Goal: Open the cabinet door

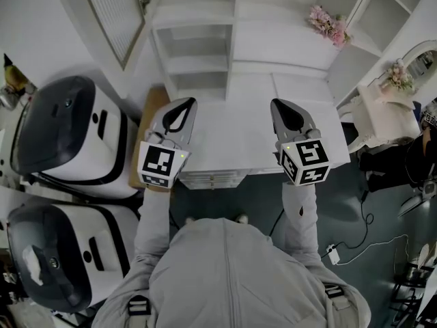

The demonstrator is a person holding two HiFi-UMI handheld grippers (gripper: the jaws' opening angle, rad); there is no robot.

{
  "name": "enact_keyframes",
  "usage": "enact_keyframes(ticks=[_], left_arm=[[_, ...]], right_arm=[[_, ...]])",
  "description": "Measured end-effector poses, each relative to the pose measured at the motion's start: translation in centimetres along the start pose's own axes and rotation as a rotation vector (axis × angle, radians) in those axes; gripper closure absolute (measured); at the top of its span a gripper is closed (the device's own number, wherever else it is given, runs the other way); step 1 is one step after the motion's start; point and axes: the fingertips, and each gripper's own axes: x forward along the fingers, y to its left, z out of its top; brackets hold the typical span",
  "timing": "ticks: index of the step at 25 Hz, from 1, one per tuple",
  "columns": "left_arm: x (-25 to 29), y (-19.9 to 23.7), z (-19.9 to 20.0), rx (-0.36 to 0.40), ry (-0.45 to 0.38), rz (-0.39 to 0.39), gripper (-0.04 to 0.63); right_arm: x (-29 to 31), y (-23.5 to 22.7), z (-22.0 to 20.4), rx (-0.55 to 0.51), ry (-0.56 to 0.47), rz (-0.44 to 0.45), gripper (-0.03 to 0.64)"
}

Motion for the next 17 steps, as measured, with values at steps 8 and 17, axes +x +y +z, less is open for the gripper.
enact_keyframes(ticks=[8, 17], left_arm=[[0.7, 0.2, -0.5, -0.007, 0.008, -0.027, 0.578], [0.8, 0.4, -0.8, -0.012, 0.01, -0.049, 0.578]], right_arm=[[0.9, 0.2, -0.3, 0.011, 0.012, -0.01, 0.617], [1.6, 0.7, -0.3, 0.012, 0.021, -0.003, 0.617]])
